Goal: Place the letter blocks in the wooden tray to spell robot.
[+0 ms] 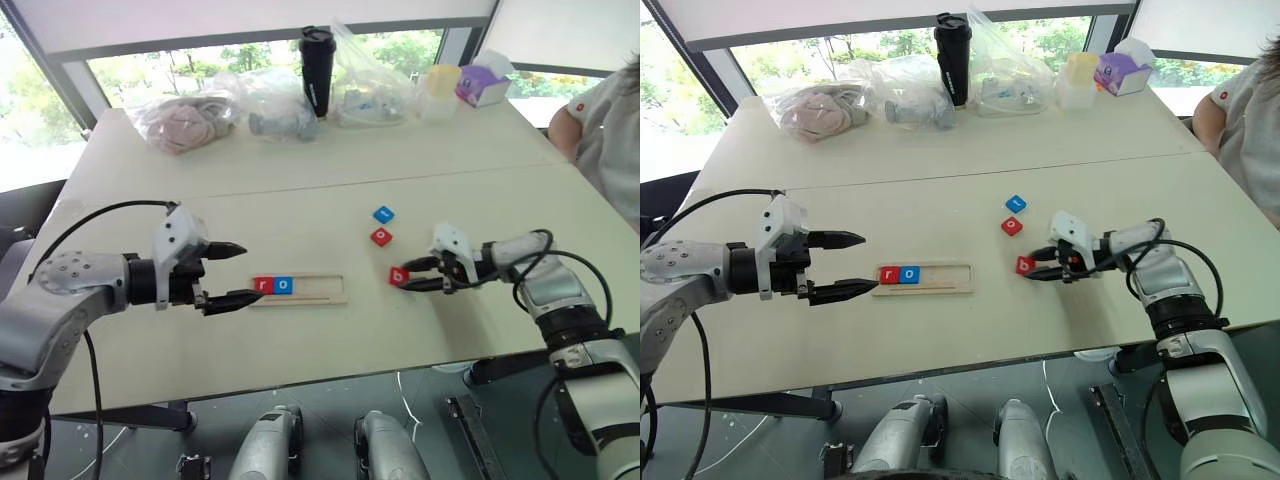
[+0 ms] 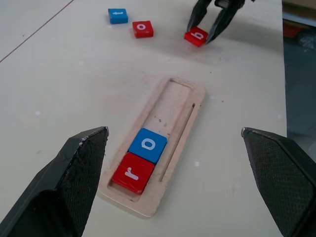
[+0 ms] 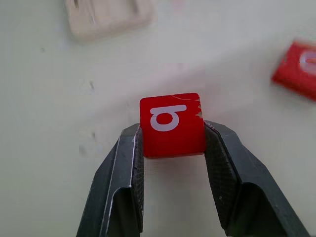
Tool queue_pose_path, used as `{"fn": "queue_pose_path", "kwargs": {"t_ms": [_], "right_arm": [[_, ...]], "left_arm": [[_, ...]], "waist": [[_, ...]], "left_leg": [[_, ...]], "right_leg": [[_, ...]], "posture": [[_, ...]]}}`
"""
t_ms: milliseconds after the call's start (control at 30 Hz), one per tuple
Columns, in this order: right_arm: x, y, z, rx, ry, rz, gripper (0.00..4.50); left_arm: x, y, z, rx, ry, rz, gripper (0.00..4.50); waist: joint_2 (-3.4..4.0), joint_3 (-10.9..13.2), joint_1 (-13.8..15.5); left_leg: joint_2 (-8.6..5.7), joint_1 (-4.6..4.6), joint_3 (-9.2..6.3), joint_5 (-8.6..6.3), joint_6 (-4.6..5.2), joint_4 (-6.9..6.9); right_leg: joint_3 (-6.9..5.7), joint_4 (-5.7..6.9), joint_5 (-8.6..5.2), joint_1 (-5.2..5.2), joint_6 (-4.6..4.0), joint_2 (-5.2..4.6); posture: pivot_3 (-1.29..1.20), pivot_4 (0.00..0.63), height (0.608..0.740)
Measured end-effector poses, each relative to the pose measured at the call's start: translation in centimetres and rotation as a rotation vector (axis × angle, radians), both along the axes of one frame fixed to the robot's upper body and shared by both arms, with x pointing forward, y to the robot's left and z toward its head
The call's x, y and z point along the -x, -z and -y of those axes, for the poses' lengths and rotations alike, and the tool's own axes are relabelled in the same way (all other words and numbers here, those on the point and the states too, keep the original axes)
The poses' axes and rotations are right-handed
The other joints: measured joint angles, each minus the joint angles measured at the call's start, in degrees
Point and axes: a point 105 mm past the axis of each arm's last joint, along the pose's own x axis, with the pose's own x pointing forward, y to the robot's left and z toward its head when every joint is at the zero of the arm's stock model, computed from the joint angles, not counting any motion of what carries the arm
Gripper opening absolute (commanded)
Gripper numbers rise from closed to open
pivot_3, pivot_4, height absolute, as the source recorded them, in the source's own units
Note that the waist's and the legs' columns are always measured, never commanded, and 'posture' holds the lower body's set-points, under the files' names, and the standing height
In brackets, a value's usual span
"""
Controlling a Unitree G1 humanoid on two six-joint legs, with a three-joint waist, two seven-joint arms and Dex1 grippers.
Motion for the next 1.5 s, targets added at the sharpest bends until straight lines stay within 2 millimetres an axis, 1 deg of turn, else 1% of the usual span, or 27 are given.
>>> {"fn": "queue_pose_path", "kwargs": {"t_ms": [67,133,200,300,367,467,500,600,800,1000,1267,1500], "right_arm": [[0.2,-1.3,-2.8,-0.010,-0.059,0.058,1.15],[0.6,-1.9,-4.7,-0.018,-0.105,0.081,1.15],[0.5,-1.6,-6.1,0.004,-0.118,0.097,1.15],[0.4,-0.6,-9.1,0.032,-0.143,0.117,1.15],[0.6,0.1,-10.0,0.048,-0.166,0.109,1.15],[0.5,0.7,-10.2,0.072,-0.165,0.104,1.15],[0.4,0.8,-10.4,0.067,-0.162,0.099,1.15],[0.6,0.9,-11.2,0.054,-0.180,0.095,1.15],[0.9,1.2,-11.5,0.068,-0.204,0.094,1.15],[1.1,1.6,-12.4,0.057,-0.225,0.075,1.15],[0.4,1.7,-13.0,0.061,-0.224,0.085,1.15],[0.4,1.9,-13.1,0.063,-0.226,0.082,1.15]], "left_arm": [[-0.3,1.6,-1.0,-0.019,-0.032,-0.036,4.50],[-0.3,2.8,-1.5,-0.030,-0.046,-0.072,4.50],[-0.4,3.0,-1.7,-0.032,-0.050,-0.077,4.50],[-0.3,2.8,-1.6,-0.036,-0.043,-0.066,4.50],[0.0,3.1,-1.8,-0.055,-0.038,-0.066,4.50],[0.5,4.1,-2.2,-0.065,-0.054,-0.100,4.50],[0.5,4.2,-2.2,-0.066,-0.056,-0.100,4.50],[0.5,3.9,-1.9,-0.064,-0.055,-0.083,4.50],[0.3,3.8,-1.5,-0.041,-0.069,-0.065,4.50],[0.3,3.8,-1.0,-0.017,-0.072,-0.057,4.50],[0.3,3.8,-1.0,-0.017,-0.079,-0.056,4.50],[0.2,3.9,-0.9,-0.008,-0.080,-0.056,4.50]], "waist": [[0.03,-0.01,0.18],[0.02,-0.01,0.38],[-0.01,0.00,0.74],[-0.01,-0.01,0.35],[-0.01,0.00,0.38],[-0.01,-0.01,0.36],[-0.01,0.00,0.31],[-0.01,-0.01,0.27],[-0.01,-0.01,0.28],[-0.01,-0.01,0.21],[-0.01,-0.01,0.20],[-0.01,-0.01,0.21]], "left_leg": [[0.00,0.02,-0.01,0.00,-0.01,-0.09],[0.00,0.00,-0.01,0.00,-0.01,-0.10],[-0.02,-0.01,-0.02,0.00,-0.02,-0.05],[-0.07,-0.01,0.01,0.00,-0.01,-0.01],[-0.08,-0.01,0.01,0.00,-0.01,-0.03],[-0.08,0.00,0.00,0.00,-0.01,-0.09],[-0.08,0.00,0.00,0.00,-0.01,-0.09],[-0.07,0.03,-0.01,0.00,-0.02,-0.09],[-0.07,0.03,0.00,0.00,-0.01,-0.07],[-0.07,0.05,0.00,0.01,-0.02,-0.06],[-0.07,0.06,0.00,0.01,-0.02,-0.06],[-0.07,0.06,0.00,0.01,-0.03,-0.06]], "right_leg": [[-0.01,0.02,0.00,-0.06,-0.01,0.00],[-0.01,0.02,-0.01,-0.22,-0.02,0.00],[-0.01,-0.05,-0.03,-0.20,-0.06,-0.03],[0.01,-0.14,0.06,-0.16,-0.18,-0.05],[0.01,-0.14,0.09,-0.17,-0.12,-0.05],[0.00,-0.12,0.14,-0.20,-0.04,-0.03],[0.00,-0.10,0.14,-0.22,-0.04,-0.03],[0.00,-0.05,0.14,-0.22,-0.04,-0.01],[0.00,-0.05,0.15,-0.21,-0.03,-0.01],[0.00,-0.01,0.15,-0.21,-0.01,0.00],[-0.01,-0.01,0.16,-0.22,-0.01,0.01],[-0.01,0.01,0.16,-0.21,0.00,0.01]], "posture": [[0.00,0.150,0.740],[0.00,0.150,0.740],[0.00,0.150,0.740],[0.00,0.150,0.740],[0.00,0.150,0.740],[0.00,0.150,0.740],[0.00,0.150,0.740],[0.00,0.150,0.740],[0.00,0.150,0.740],[0.00,0.150,0.740],[0.00,0.150,0.740],[0.00,0.150,0.740]]}}
